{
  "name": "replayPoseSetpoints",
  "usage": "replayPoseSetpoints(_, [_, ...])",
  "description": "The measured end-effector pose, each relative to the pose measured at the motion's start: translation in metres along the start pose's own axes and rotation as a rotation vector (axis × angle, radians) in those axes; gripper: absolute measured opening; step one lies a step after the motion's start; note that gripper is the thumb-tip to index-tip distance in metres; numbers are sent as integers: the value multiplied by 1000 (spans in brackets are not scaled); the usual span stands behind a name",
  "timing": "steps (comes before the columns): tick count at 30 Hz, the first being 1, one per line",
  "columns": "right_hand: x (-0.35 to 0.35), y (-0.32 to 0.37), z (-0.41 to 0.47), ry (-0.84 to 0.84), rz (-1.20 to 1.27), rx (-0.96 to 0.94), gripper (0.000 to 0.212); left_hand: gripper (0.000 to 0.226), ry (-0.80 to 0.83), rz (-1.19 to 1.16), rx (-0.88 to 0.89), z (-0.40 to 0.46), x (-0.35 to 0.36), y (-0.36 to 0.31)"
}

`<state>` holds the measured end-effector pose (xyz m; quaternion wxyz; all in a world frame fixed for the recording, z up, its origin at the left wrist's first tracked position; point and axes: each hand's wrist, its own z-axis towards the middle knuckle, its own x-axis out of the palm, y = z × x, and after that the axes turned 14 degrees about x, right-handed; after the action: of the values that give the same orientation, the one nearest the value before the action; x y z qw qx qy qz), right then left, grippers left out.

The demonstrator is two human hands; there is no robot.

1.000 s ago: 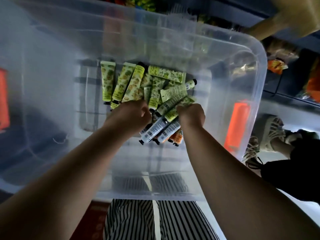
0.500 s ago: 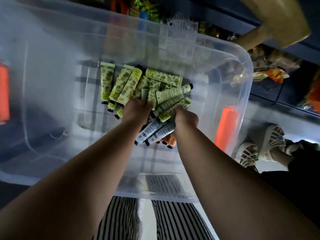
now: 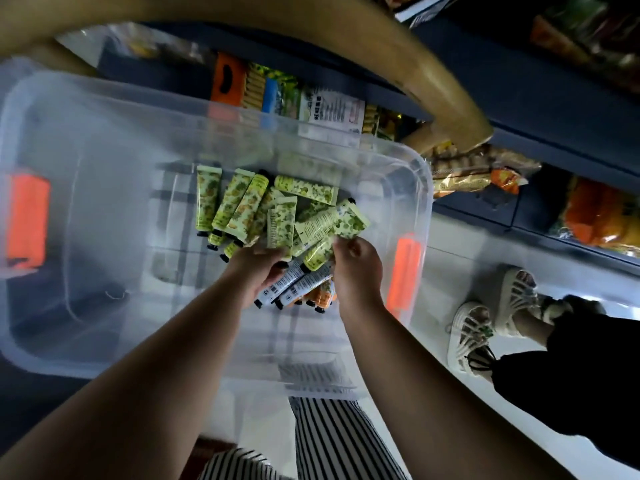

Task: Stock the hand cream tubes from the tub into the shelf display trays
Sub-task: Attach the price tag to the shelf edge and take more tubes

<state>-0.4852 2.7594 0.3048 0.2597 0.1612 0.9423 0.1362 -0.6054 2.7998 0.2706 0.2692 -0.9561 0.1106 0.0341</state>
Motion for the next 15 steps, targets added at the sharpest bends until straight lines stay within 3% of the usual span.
replayPoseSetpoints(10, [-16, 19, -43, 99, 20, -126, 26, 25, -36, -99, 108, -50, -23, -20])
replayPoseSetpoints(15, [-28, 33, -67, 124, 68, -197, 24, 26, 52, -78, 203, -82, -27, -39])
